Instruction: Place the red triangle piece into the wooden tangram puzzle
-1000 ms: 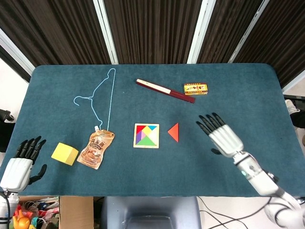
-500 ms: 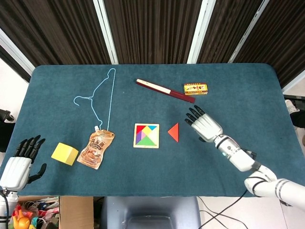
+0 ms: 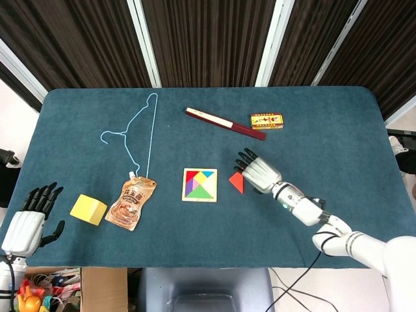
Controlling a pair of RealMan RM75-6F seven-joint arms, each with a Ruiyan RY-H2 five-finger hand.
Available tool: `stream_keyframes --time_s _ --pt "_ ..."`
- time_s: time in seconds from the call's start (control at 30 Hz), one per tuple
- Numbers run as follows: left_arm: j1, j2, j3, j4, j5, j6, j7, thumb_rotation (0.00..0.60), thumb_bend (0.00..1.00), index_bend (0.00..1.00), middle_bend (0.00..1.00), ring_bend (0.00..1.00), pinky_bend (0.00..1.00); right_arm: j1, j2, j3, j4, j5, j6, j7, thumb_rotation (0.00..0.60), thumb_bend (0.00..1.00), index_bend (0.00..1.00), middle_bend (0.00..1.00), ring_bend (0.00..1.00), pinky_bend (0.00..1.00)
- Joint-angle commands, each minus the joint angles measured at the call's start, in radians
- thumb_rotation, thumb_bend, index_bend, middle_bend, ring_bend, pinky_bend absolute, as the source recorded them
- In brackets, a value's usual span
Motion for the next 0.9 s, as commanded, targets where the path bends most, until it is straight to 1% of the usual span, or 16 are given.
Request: stream_keyframes --time_s 0.03,0.2,0.43,0.9 --pt "-0.001 0.001 0.0 -0.001 -0.001 0.0 -0.001 0.6 0.43 0.0 0.0 0.0 0.09 0.02 -0.03 0.001 0.029 0.019 -0.019 -0.016 0.6 0.35 0.36 0.25 0.0 0.0" --pt "0.001 0.005 0.001 0.002 0.0 0.004 -0.013 0.6 0.43 0.0 0.0 0.0 0.09 0.035 -0.061 0.001 0.056 0.041 -0.032 -0.032 0.6 0.37 0.39 0.25 0.0 0.0" --pt "0.003 0.011 -0.001 0.001 -0.002 0.011 -0.026 0.6 0.43 0.0 0.0 0.0 0.09 0.051 -0.089 -0.008 0.085 0.071 -0.056 -0.076 0.6 0.42 0.39 0.25 0.0 0.0" --pt "0.006 0.018 0.0 0.002 -0.001 0.02 -0.043 0.6 0.43 0.0 0.0 0.0 0.09 0.066 -0.119 -0.016 0.096 0.112 -0.068 -0.113 0.6 0.42 0.42 0.25 0.0 0.0"
